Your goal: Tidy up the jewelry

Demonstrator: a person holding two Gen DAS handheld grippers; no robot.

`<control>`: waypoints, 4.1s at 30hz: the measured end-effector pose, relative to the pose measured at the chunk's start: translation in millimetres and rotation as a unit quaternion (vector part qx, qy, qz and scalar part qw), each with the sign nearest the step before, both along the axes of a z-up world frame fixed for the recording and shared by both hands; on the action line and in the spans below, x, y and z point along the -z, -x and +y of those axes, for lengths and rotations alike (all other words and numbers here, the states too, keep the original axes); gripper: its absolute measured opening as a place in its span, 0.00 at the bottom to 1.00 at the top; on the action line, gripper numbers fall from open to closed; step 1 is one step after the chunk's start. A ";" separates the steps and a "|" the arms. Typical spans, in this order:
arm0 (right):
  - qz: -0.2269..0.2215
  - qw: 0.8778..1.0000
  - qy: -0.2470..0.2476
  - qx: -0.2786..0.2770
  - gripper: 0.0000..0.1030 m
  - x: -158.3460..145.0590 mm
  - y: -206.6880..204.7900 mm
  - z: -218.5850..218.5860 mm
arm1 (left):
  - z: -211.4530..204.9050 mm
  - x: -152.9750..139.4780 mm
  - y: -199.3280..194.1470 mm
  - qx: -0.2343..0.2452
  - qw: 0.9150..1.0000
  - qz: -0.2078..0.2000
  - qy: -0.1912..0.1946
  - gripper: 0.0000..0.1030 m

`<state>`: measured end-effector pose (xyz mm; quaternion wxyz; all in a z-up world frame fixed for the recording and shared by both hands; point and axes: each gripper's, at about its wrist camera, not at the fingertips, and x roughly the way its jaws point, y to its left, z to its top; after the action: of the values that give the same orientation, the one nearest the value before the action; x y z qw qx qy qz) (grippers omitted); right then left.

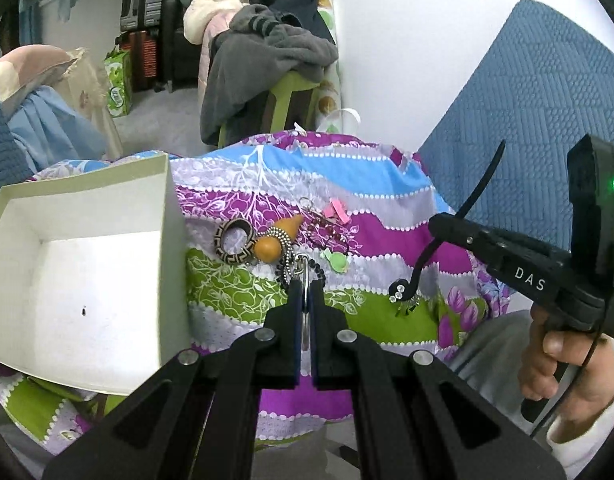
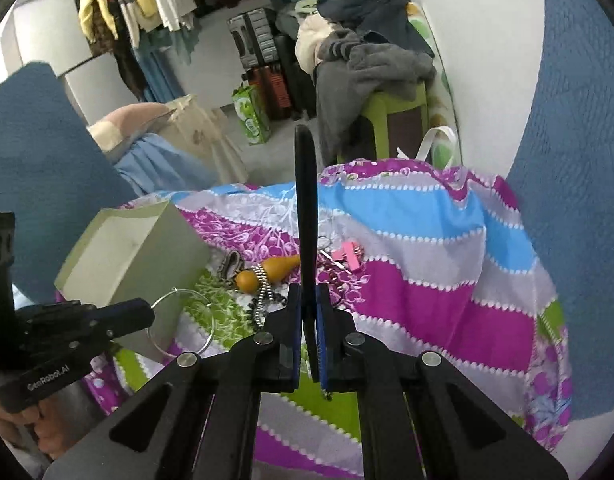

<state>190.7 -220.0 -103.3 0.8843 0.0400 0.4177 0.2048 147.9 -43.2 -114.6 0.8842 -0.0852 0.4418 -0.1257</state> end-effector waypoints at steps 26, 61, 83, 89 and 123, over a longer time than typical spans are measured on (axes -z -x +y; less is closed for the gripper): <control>-0.050 0.998 0.032 -0.020 0.04 -140.4 -17.6 125.5 | 119.5 -126.3 -21.3 -0.045 0.997 -0.064 0.003 0.02; 0.055 0.991 0.044 -0.117 0.49 -49.6 -2.3 232.8 | 201.7 -44.9 13.6 -0.105 0.994 0.018 0.018 0.21; -0.105 0.992 0.041 -0.065 0.62 -147.7 43.3 112.2 | 108.3 -123.8 28.9 -0.087 0.993 -0.080 0.006 0.54; -0.115 0.991 0.043 -0.045 0.62 -141.6 50.8 82.6 | 78.2 -119.9 32.1 -0.081 0.993 -0.087 0.008 0.58; -0.016 0.998 0.025 -0.051 0.38 57.3 -0.7 -1.2 | -20.1 49.0 -20.8 -0.062 0.997 0.028 0.035 0.41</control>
<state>191.5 -221.2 -160.6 0.8800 -0.0067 0.4100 0.2397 168.8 -63.3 -163.6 0.8740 -0.1467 0.4557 -0.0837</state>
